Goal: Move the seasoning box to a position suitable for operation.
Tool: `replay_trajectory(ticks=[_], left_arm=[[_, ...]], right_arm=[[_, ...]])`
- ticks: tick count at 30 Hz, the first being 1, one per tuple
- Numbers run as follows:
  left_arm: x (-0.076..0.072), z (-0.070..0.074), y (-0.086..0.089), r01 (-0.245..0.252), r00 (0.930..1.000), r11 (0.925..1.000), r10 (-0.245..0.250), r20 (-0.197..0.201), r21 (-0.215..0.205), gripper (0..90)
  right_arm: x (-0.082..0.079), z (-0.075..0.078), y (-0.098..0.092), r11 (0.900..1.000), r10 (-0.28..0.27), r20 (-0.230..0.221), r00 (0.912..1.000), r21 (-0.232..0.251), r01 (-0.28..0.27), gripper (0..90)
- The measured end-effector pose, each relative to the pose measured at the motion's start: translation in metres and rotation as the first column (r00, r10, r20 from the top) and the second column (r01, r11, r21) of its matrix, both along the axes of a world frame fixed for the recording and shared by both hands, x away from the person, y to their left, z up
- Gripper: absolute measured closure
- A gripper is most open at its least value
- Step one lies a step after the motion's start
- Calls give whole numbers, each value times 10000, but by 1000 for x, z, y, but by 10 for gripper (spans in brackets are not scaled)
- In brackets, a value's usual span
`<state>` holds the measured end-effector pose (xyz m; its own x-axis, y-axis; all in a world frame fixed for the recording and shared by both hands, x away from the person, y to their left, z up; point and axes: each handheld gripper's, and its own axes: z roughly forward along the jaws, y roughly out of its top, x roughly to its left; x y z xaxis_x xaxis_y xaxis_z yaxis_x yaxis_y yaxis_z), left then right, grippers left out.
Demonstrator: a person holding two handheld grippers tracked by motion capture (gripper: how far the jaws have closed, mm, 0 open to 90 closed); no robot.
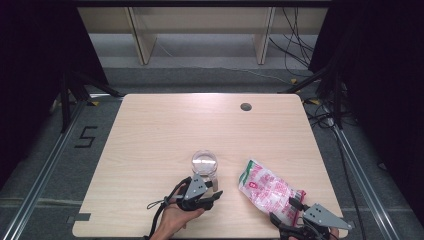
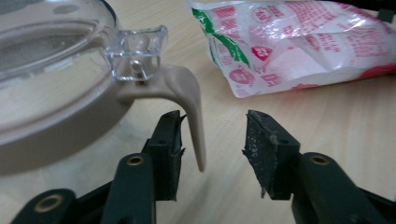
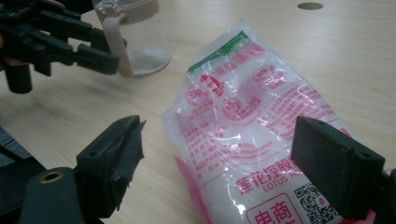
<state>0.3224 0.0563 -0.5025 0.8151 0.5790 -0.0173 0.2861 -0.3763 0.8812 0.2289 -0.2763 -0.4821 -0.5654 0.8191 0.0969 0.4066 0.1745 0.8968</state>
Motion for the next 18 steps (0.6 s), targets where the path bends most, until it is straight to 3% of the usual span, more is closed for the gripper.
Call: replay_trajectory(ticks=[1, 3, 4, 5, 7, 8, 9, 10, 12, 14, 15, 17, 18], left_arm=[[2, 0, -1, -80, 9999, 10000, 80, 95, 31, 622], [5, 1, -4, -138, 9997, 9999, 138, 189, 7, 664], [6, 1, -5, -156, 9997, 9999, 156, 210, 13, 680], [8, 1, -6, -199, 9996, 9998, 198, 178, 54, 697], [8, 2, -7, -210, 9997, 9998, 211, 128, -51, 753], [10, 3, -6, -284, 9992, 9994, 278, 296, 193, 782], [10, 2, -6, -298, 9995, 9995, 299, 95, -89, 787], [12, 4, -3, -154, 9995, 9997, 148, 287, 181, 797], [9, 3, -1, -185, 9998, 9998, 185, 65, -80, 807], [7, 4, 4, -86, 10000, 10000, 86, -8, 18, 809], [6, 5, 9, 4, 10000, 9998, -5, 61, 179, 809], [3, 5, 16, 68, 10000, 10000, -68, -46, 62, 809], [2, 6, 21, 47, 10000, 9997, -47, 24, 231, 812]], right_arm=[[-3, 0, 2, 9996, -187, -305, 9994, 208, 194, 176], [-1, 0, 1, 10000, 2, -15, 10000, 50, -2, 175], [-2, 1, 2, 9999, -38, -150, 9999, 129, 40, 176], [1, -1, 1, 10000, 67, 107, 9999, 0, -67, 175], [0, 0, 1, 10000, 59, 55, 10000, -73, -58, 175], [0, -1, 1, 10000, 58, 178, 9998, -39, -58, 175], [-1, 0, 0, 9999, 90, 60, 9999, -82, -89, 176], [-1, 1, 1, 10000, 71, -38, 10000, 61, -71, 176], [0, -1, 1, 10000, 94, 78, 9999, 32, -94, 176], [0, 0, 0, 9999, 104, 70, 9999, -40, -104, 175], [-2, 0, 1, 9998, 3, -171, 9999, 182, 0, 176], [0, 0, 1, 9999, 93, 41, 9999, 117, -94, 176], [0, -1, 1, 9999, 114, 72, 9999, 63, -114, 176]])
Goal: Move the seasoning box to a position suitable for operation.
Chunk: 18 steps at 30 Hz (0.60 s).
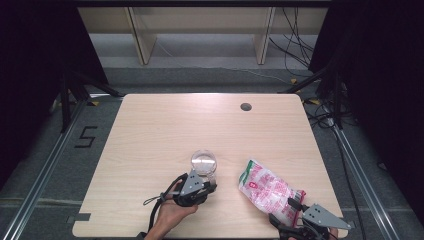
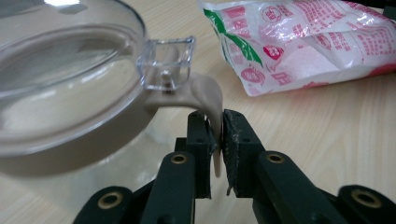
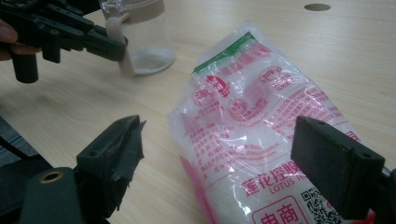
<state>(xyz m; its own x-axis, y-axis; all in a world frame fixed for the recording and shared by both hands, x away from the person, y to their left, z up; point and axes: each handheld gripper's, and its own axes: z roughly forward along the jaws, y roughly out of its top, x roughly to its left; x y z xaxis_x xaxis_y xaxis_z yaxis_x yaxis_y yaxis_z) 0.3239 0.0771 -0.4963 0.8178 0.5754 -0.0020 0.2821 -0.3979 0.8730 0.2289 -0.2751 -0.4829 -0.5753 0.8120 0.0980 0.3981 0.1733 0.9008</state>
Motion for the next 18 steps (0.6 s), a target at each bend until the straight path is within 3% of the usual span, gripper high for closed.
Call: replay_trajectory(ticks=[3, 9, 10, 11, 13, 14, 15, 17, 18], left_arm=[[-5, 2, 11, -83, 9996, 9994, 74, 280, 335, 823], [-4, 2, 20, -144, 9999, 9999, 144, 58, 84, 822], [-3, 3, 25, -126, 9998, 9991, 119, 182, 407, 820], [-2, 3, 27, -65, 9999, 9992, 61, 112, 402, 820], [-1, 3, 31, -201, 9996, 9991, 194, 185, 383, 816], [0, 4, 35, -268, 9993, 9980, 253, 279, 571, 815], [1, 4, 37, -302, 9993, 9984, 291, 224, 480, 817], [2, 5, 41, -365, 9990, 9969, 348, 269, 695, 825], [4, 4, 47, -719, 9971, 9956, 702, 305, 603, 834]], right_arm=[[-1, 1, 0, 10000, 34, -101, 9999, 35, -33, 176], [-2, 1, 2, 9999, -51, -187, 9998, 133, 54, 176], [-1, 1, 2, 9999, 29, 21, 10000, 120, -29, 176], [-1, 0, 2, 9999, -13, 2, 10000, 102, 13, 176], [-1, 0, 1, 10000, -1, -88, 10000, 9, 2, 176], [-1, 0, 1, 10000, 8, -109, 9999, 72, -7, 175], [0, 0, 2, 9997, 84, -62, 9999, 248, -83, 176], [-1, 1, 2, 9999, 69, -92, 9999, 87, -68, 175], [-1, 0, 2, 9999, 76, -126, 9999, 83, -75, 176]])
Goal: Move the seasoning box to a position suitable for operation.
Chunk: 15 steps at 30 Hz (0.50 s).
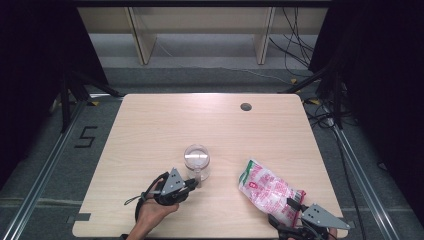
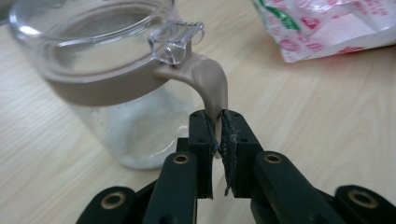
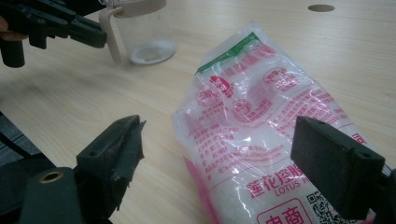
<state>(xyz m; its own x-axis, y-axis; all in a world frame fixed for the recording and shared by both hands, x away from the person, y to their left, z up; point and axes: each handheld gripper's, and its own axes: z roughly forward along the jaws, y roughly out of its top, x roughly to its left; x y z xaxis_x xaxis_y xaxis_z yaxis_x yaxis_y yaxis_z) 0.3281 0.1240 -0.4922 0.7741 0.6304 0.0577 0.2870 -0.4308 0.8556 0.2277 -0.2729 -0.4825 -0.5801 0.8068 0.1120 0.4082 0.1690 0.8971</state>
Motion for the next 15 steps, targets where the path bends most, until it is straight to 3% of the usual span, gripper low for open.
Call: replay_trajectory(ticks=[2, 3, 6, 7, 9, 12, 14, 15], left_arm=[[2, 0, 5, -326, 9992, 9994, 322, -225, -152, 784], [2, 0, 3, -431, 9988, 9980, 418, -268, -466, 750], [3, 0, -7, -468, 9980, 9953, 430, -461, -852, 614], [4, -1, -12, -512, 9978, 9946, 471, -477, -898, 605], [8, -2, -18, -674, 9973, 9954, 654, -323, -676, 611], [12, -6, -22, -996, 9944, 9922, 966, -426, -753, 693], [13, -8, -19, -1095, 9936, 9912, 1071, -358, -748, 743], [12, -8, -14, -1278, 9916, 9902, 1266, -258, -555, 738]], right_arm=[[1, 0, -1, 10000, 29, 87, 10000, -91, -28, 175], [1, 0, -1, 9999, 35, 111, 9999, -115, -34, 175], [-1, 0, 2, 10000, -54, -172, 9998, 65, 55, 175], [1, -1, 0, 10000, 45, 72, 10000, -75, -45, 175], [1, 0, 1, 10000, 57, 30, 10000, 2, -57, 175], [1, -1, 0, 10000, 63, 112, 9999, -3, -63, 174], [1, 0, 1, 10000, 63, 104, 9999, 42, -63, 174], [1, 0, 1, 10000, 49, 84, 10000, 19, -49, 174]])
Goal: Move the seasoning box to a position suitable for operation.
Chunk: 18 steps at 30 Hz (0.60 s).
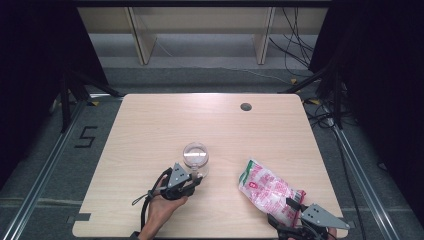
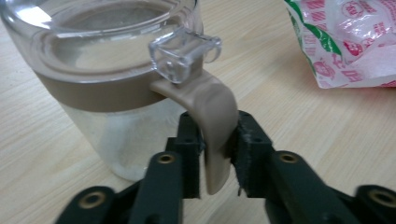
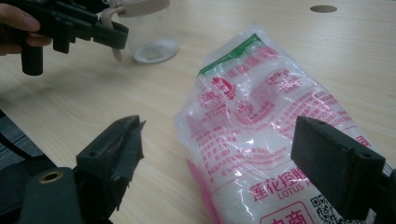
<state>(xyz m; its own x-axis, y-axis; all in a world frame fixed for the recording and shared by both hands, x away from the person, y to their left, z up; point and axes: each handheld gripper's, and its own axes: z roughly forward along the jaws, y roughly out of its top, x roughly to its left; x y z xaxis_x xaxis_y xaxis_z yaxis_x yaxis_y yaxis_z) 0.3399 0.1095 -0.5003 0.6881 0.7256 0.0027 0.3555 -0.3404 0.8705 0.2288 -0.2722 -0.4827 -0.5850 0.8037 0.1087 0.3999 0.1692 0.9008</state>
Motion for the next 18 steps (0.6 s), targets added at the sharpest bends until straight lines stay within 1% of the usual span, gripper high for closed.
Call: replay_trajectory(ticks=[1, 2, 3, 4, 5, 6, 7, 8, 9, 10, 11, 12, 13, 14, 15, 16, 17, 18], left_arm=[[0, 0, 0, 0, 10000, 10000, 0, 0, 0, 733], [0, 0, 9, -183, 9998, 9998, 183, -10, -36, 728], [1, 0, 16, -334, 9994, 9994, 334, 10, -3, 726], [2, 0, 20, -454, 9990, 9990, 454, 43, 5, 722], [2, 0, 20, -454, 9990, 9990, 454, 43, 5, 720], [4, -1, 30, -775, 9970, 9969, 776, 52, -137, 720], [7, -2, 34, -900, 9959, 9959, 901, 69, -93, 720], [7, -2, 34, -900, 9959, 9959, 901, 69, -93, 720], [12, -3, 38, -1218, 9922, 9925, 1220, 238, -96, 720], [12, -3, 38, -1218, 9922, 9925, 1220, 238, -96, 719], [16, -4, 40, -1570, 9863, 9874, 1556, 552, 219, 716], [19, -5, 42, -1657, 9846, 9857, 1635, 624, 318, 717], [19, -5, 42, -1657, 9846, 9857, 1635, 624, 318, 719], [23, -5, 43, -1816, 9820, 9833, 1805, 556, 142, 724], [28, -6, 45, -2014, 9782, 9795, 2009, 518, 52, 728], [28, -6, 45, -2014, 9782, 9795, 2009, 518, 52, 732], [34, -6, 46, -2151, 9750, 9765, 2143, 592, 91, 736], [37, -6, 47, -2133, 9752, 9769, 2123, 620, 94, 738]], right_arm=[[0, 0, 0, 10000, 0, 0, 10000, 0, 0, 174], [-1, 0, 0, 9999, -101, -278, 9996, 93, 104, 174], [-2, 0, 1, 9999, -121, -270, 9996, 110, 124, 174], [-1, 0, 0, 9999, -117, -136, 9998, -25, 117, 174], [-1, 0, 0, 10000, -56, -74, 10000, 43, 56, 175], [0, 0, 0, 10000, 39, -18, 10000, -20, -39, 175], [0, 0, 0, 10000, 26, -29, 10000, -91, -27, 175], [0, 0, 1, 10000, 53, -42, 10000, -68, -53, 174], [0, -1, 1, 10000, 0, 27, 10000, -21, 0, 174], [0, -1, 1, 10000, 0, 27, 10000, -21, 0, 174], [0, 0, 1, 9999, 51, 127, 9999, -114, -49, 175], [0, 0, 1, 9999, 41, 33, 10000, -120, -41, 175], [0, 0, 1, 9999, 34, -47, 10000, -113, -34, 175], [0, 0, 0, 9998, 32, 61, 10000, -215, -31, 175], [0, 0, 0, 9999, 38, 118, 9999, -138, -37, 175], [0, 0, 0, 9999, 38, 118, 9999, -138, -37, 175], [1, 0, 0, 9999, 78, 178, 9998, -146, -76, 175], [1, 0, 0, 9998, 97, 155, 9998, -157, -95, 175]])
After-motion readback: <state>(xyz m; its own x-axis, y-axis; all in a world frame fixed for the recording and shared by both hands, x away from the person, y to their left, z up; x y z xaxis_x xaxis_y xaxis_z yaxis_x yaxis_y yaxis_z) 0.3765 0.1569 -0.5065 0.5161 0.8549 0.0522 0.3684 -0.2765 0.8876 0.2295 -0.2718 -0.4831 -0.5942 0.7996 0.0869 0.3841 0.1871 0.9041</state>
